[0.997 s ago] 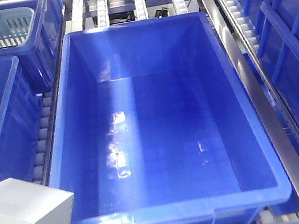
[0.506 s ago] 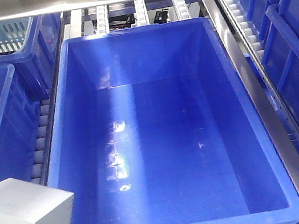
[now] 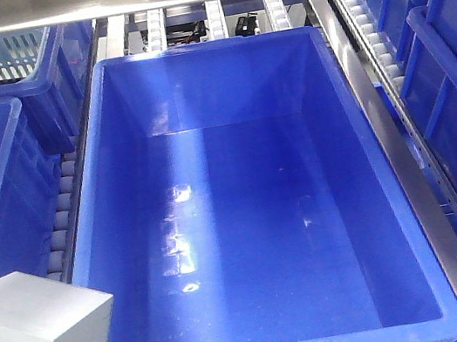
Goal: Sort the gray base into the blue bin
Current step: 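Turn the base to face the empty blue bin on the roller rack, then lower the gray block into the blue bin with the left gripper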
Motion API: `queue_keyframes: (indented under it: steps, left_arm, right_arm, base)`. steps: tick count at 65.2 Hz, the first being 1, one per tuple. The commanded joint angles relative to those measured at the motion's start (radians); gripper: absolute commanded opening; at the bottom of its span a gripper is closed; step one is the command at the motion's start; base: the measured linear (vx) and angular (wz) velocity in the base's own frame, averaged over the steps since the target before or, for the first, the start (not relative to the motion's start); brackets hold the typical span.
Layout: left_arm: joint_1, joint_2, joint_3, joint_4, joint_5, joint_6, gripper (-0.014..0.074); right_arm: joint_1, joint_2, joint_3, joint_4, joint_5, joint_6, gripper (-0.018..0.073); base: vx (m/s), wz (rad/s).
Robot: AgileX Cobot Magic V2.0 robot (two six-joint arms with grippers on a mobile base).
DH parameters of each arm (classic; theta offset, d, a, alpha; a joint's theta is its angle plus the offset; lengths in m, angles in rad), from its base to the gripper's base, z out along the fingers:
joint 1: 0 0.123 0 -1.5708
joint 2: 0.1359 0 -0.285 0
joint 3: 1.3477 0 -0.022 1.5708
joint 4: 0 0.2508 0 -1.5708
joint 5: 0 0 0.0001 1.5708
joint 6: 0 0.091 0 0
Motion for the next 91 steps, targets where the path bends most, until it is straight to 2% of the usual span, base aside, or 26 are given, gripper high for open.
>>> queue_keyframes:
  steps: [1, 52, 66, 79, 91]
  left_arm:
    - [-0.005, 0.008, -0.030, -0.017, -0.105, -0.006, -0.0006]
    - [-0.005, 0.008, -0.030, -0.017, -0.112, -0.006, -0.0006]
    - [-0.005, 0.038, -0.030, -0.029, -0.191, -0.008, -0.0003]
    - [-0.005, 0.190, -0.079, -0.071, -0.288, -0.008, 0.0003]
    - [-0.005, 0.430, -0.213, -0.082, -0.299, -0.008, 0.0004]
  right_arm:
    - [-0.005, -0.011, 0.014, -0.006, -0.075, -0.005, -0.0009]
    - [-0.005, -0.011, 0.014, -0.006, -0.075, -0.005, -0.0009]
    - [-0.005, -0.011, 0.014, -0.006, -0.075, -0.005, -0.0009]
    - [-0.005, -0.011, 0.014, -0.006, -0.075, -0.005, -0.0009]
    - [-0.005, -0.011, 0.014, -0.006, -0.075, -0.005, -0.0009]
  base:
    - [0.00, 0.00]
    - [0.00, 0.00]
    - [0.00, 0.00]
    - [0.00, 0.00]
    - [0.00, 0.00]
